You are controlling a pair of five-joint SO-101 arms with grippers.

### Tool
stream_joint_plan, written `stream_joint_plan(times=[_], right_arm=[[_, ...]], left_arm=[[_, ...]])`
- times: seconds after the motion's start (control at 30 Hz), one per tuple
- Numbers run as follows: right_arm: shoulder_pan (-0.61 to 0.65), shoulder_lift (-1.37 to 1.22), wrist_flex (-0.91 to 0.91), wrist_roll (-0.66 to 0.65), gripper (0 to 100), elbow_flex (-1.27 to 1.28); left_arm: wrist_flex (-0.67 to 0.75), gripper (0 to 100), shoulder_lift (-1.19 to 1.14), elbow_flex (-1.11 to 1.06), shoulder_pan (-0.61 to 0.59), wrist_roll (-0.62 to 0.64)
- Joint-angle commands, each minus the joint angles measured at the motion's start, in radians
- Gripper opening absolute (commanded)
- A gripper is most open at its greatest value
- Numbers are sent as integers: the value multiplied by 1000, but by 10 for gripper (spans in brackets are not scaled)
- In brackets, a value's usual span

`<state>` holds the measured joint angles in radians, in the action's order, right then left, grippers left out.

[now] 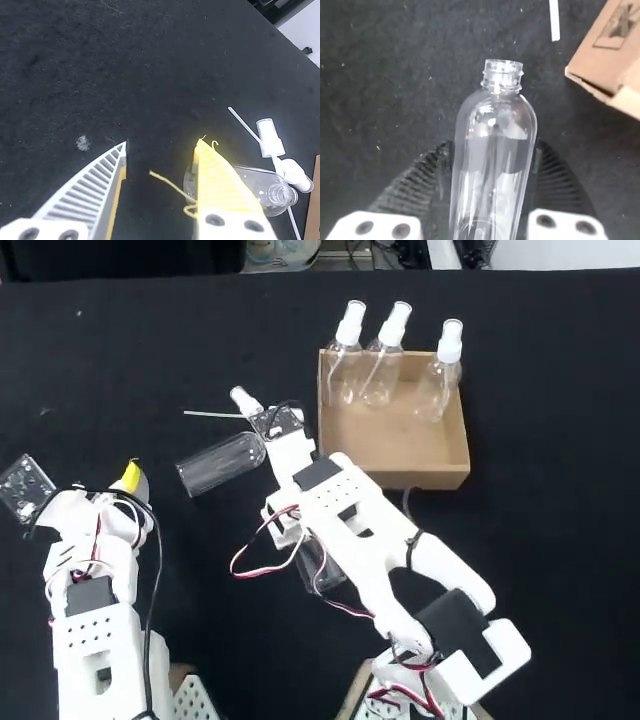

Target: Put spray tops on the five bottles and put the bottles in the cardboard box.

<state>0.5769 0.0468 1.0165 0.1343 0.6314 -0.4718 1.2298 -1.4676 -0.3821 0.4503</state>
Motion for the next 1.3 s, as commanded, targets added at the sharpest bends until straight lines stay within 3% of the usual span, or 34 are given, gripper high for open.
stream_joint_plan(times=[0.0, 0.1, 0.23, 0.53, 0.63, 0.9, 1.03, 1.27], right_arm=[[2, 15, -57, -5, 178, 25], [2, 15, -57, -3, 166, 21], [6, 15, -61, -17, 18, 16], [94, 15, 84, -503, 80, -99], [98, 15, 91, -591, 83, -107], [104, 16, 144, -439, 286, -148], [106, 16, 238, -273, 256, -243], [135, -13, 301, -235, 237, -259]], left_arm=[[23, 213, 11, 24, -1, 8], [23, 213, 11, 24, -2, 8], [23, 213, 11, 24, -1, 8], [23, 213, 11, 24, -1, 9], [23, 213, 11, 25, -5, 9], [23, 213, 11, 25, -7, 9], [23, 213, 11, 25, -8, 9], [23, 213, 11, 25, -1, 9]])
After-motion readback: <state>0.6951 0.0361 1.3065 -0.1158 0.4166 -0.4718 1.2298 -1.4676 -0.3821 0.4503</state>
